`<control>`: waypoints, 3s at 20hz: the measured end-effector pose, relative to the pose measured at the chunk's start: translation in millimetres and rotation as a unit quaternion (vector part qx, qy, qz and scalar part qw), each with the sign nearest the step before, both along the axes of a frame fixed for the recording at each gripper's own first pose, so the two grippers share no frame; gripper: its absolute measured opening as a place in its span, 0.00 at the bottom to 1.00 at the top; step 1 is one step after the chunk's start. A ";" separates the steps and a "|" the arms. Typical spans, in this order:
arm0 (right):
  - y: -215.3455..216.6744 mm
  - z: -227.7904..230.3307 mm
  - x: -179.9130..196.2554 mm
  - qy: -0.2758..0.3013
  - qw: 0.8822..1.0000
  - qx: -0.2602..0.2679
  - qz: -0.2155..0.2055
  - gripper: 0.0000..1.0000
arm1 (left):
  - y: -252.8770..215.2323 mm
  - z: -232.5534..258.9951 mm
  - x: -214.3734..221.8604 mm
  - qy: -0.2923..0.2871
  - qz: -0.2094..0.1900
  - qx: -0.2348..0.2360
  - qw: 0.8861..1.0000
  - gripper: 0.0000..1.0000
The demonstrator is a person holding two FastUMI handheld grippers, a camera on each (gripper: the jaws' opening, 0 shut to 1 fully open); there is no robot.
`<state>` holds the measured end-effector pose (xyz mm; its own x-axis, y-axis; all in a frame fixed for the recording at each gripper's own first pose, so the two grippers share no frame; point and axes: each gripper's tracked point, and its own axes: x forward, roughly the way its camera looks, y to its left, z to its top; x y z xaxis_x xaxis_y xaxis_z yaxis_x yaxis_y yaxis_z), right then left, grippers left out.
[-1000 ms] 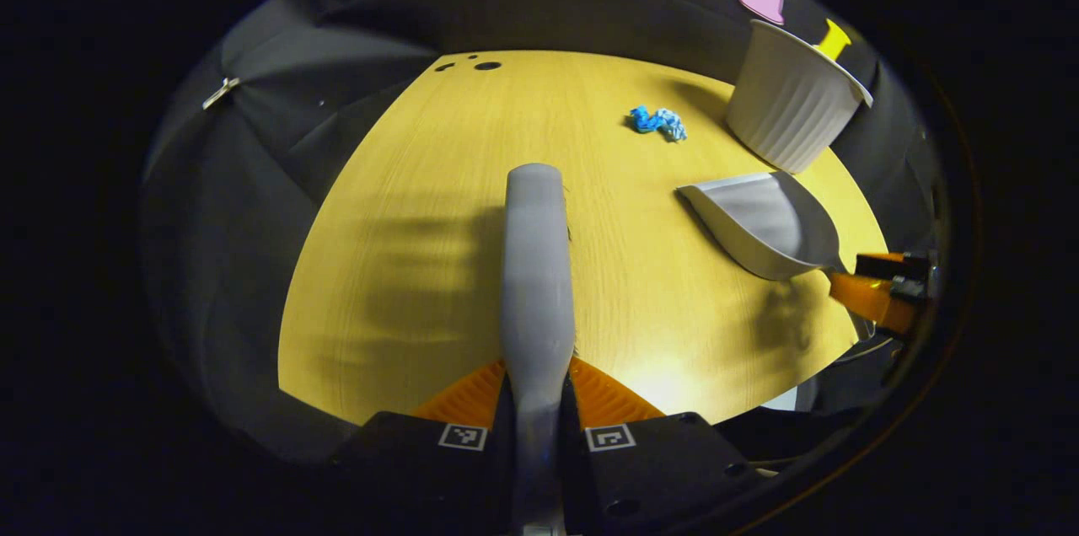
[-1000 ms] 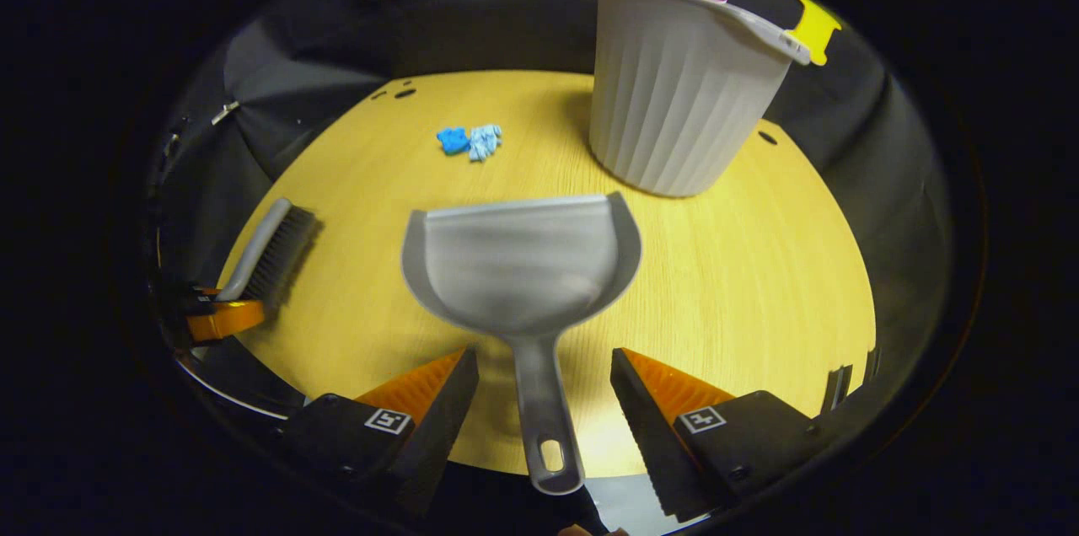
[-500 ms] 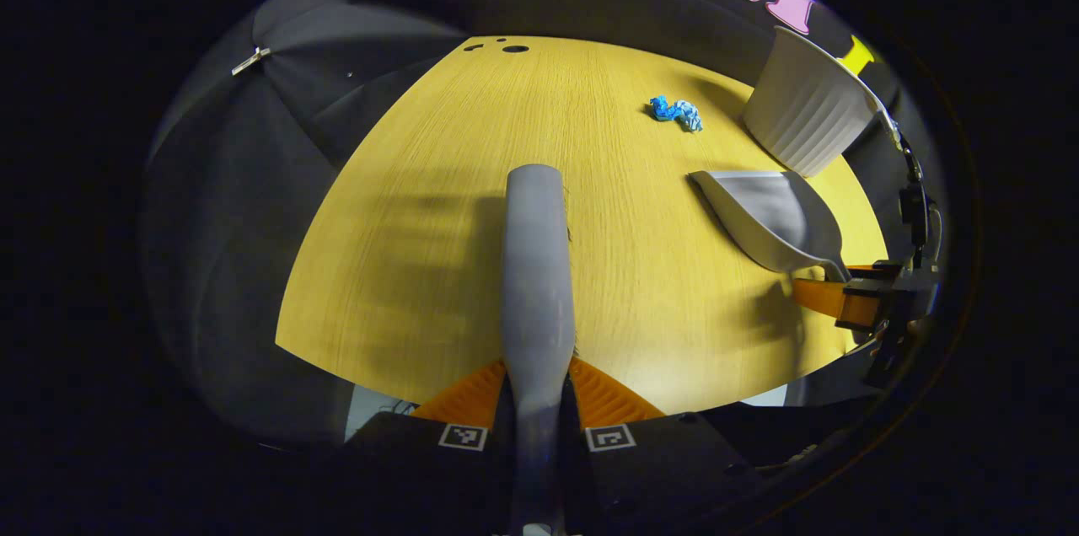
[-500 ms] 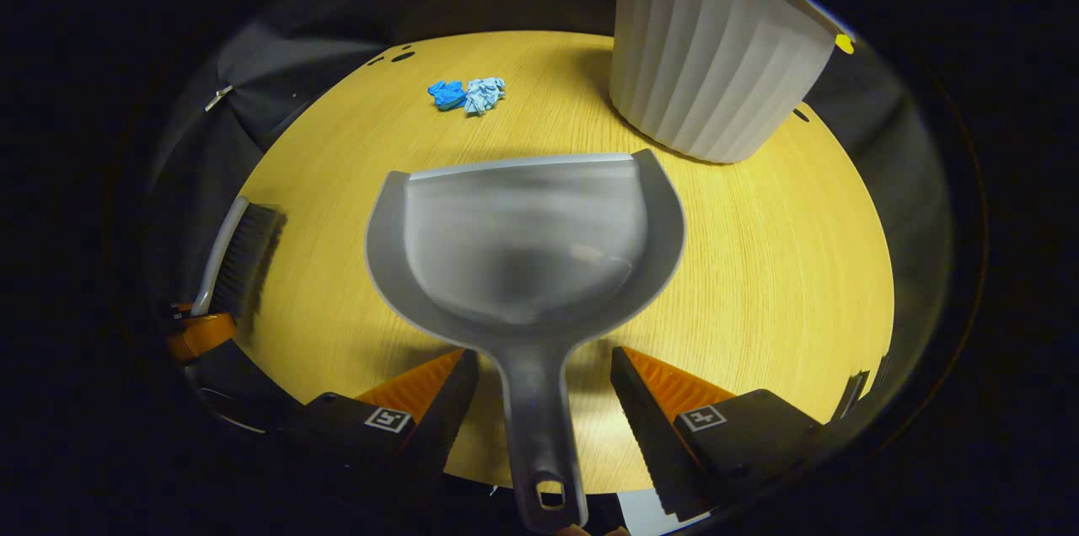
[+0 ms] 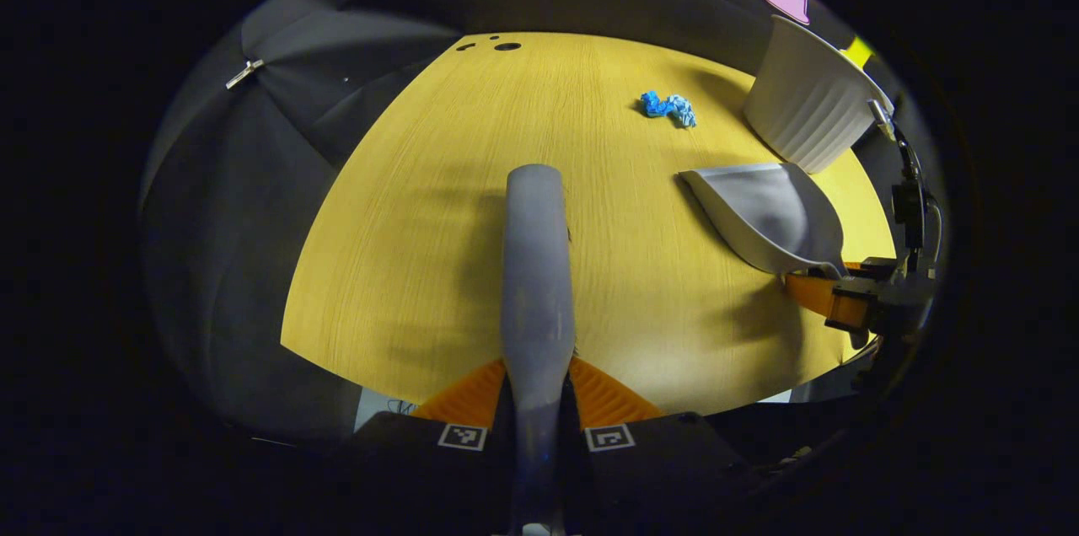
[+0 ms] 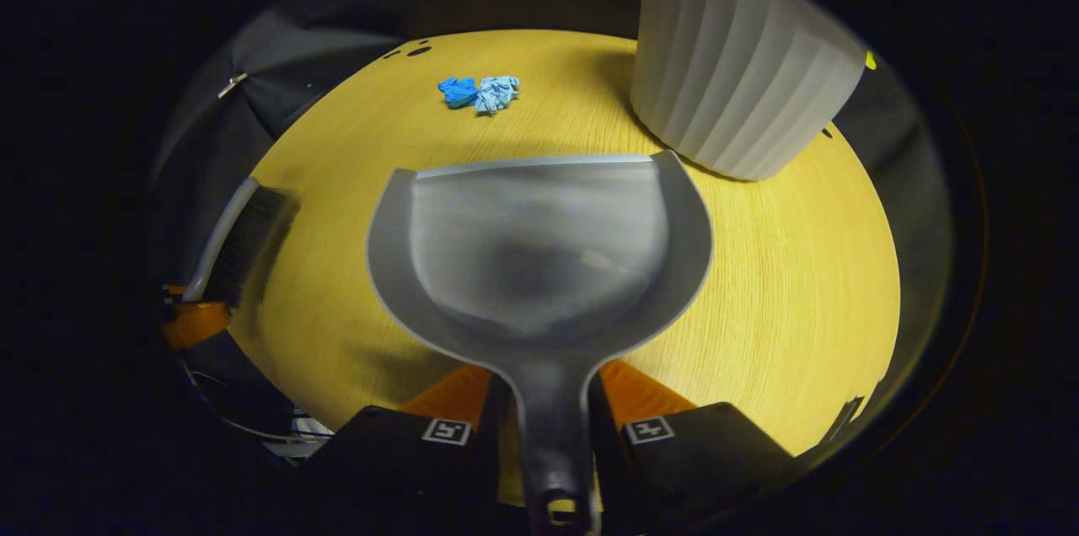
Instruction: Pick up the small broom and dustpan from the desktop, sweep the trash into the dustpan with the broom, and then empty the trash into the garbage bin.
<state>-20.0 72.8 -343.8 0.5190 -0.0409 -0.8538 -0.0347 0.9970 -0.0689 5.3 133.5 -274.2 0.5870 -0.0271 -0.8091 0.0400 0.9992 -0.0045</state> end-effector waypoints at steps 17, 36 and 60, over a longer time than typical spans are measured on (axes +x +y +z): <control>-67.9 21.7 -24.1 0.016 0.997 0.000 0.070 0.38 | -23.9 29.3 168.0 -0.027 -0.079 0.049 0.995 0.28; -68.5 16.5 -21.5 0.016 0.987 -0.017 0.156 0.38 | -122.8 40.2 314.5 -0.055 -0.395 0.193 0.897 0.28; -76.0 6.6 -19.0 0.003 0.980 -0.013 0.198 0.38 | -226.3 44.2 93.8 0.051 -0.422 0.037 0.904 0.28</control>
